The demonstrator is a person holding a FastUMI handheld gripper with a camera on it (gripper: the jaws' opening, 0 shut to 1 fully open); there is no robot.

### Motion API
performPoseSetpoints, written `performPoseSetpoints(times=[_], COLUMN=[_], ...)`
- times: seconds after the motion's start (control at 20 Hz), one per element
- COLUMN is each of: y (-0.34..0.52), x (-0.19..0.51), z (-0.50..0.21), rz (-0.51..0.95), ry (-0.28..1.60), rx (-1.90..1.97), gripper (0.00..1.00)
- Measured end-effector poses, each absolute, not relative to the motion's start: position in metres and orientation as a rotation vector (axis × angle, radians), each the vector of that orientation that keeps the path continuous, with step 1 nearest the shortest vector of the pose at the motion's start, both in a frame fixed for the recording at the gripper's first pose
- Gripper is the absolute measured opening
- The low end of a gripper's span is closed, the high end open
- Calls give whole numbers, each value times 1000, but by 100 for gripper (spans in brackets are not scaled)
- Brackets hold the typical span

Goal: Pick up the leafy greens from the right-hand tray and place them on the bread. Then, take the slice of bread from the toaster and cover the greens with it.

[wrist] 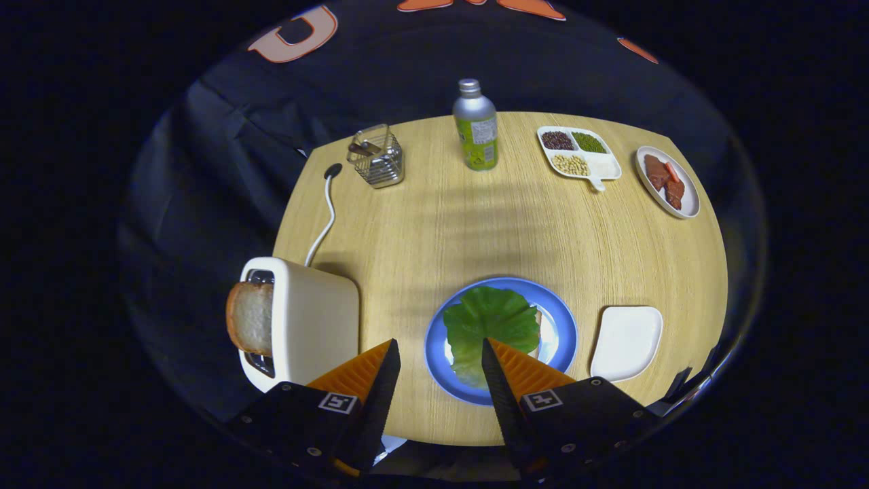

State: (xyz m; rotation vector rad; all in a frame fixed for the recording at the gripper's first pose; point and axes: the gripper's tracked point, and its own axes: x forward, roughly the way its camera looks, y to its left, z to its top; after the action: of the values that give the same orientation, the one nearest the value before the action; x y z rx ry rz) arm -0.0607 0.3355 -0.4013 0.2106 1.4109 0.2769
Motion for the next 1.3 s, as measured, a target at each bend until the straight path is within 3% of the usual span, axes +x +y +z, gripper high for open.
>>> performPoseSetpoints(times=[0.15,0.45,1.1,1.3], y=[362,418,509,522], x=[-52,-59,-80,-83], z=[-371,-334,-333,-345], rz=[343,473,581,572], ry=[1374,1364,1468,1510], rx=[226,202,150,130], gripper=[83,93,93,86])
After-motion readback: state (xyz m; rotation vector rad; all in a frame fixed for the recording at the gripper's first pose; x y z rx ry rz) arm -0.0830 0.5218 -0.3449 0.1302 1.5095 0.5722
